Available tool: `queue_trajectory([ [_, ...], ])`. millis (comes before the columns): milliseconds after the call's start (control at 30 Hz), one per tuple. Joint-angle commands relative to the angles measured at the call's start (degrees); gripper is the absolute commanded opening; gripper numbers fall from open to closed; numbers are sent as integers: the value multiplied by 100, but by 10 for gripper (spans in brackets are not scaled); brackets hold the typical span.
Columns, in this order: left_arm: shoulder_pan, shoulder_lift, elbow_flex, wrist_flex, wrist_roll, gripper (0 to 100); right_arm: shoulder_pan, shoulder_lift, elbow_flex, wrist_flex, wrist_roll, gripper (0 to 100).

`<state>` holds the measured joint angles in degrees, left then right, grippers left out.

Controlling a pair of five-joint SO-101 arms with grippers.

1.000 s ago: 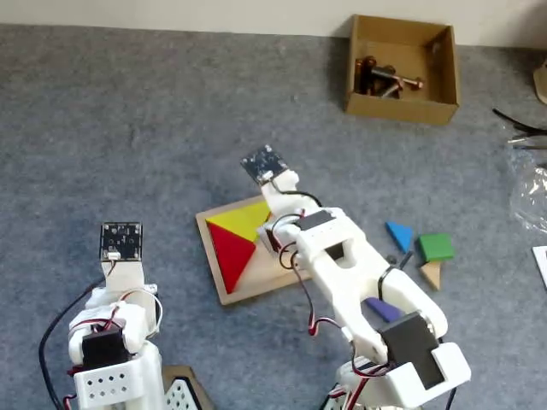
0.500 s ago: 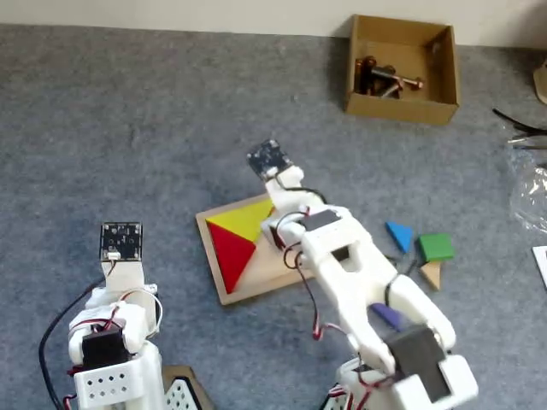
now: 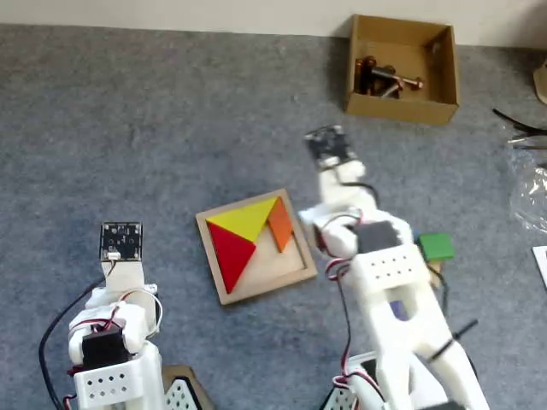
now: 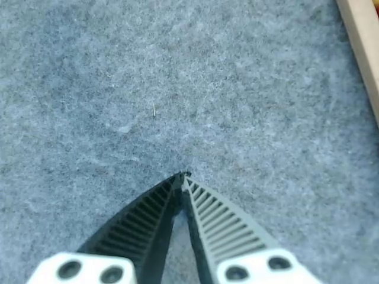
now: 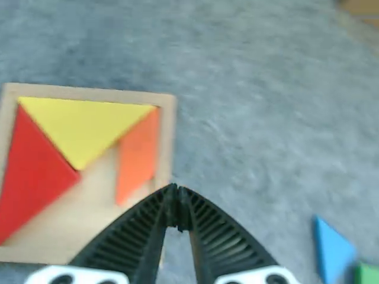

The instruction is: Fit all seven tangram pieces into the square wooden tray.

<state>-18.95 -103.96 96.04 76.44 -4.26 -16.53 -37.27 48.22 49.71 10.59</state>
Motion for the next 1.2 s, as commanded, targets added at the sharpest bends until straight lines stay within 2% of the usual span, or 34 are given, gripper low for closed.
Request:
queue_trajectory([
  [0,-75,-40,110,26,53,5,488,-426,-110,558,-44,9],
  [133,-75,-40,110,26,53,5,1086,-426,-207,1051,-44,9],
  [433,-75,-40,110,26,53,5,2677,119,-418,1007,-44,10],
  [567,-75,-40,110,26,53,5,3134,558,-831,1033,-18,11],
  [733,-75,-40,110,26,53,5,3407,1437,-1543,1182,0,11],
  [867,-75,-40,110,26,53,5,3371,2343,-2281,1921,440,11],
  [1167,-75,-40,110,26,53,5,3363,3125,-3952,3046,484,11],
])
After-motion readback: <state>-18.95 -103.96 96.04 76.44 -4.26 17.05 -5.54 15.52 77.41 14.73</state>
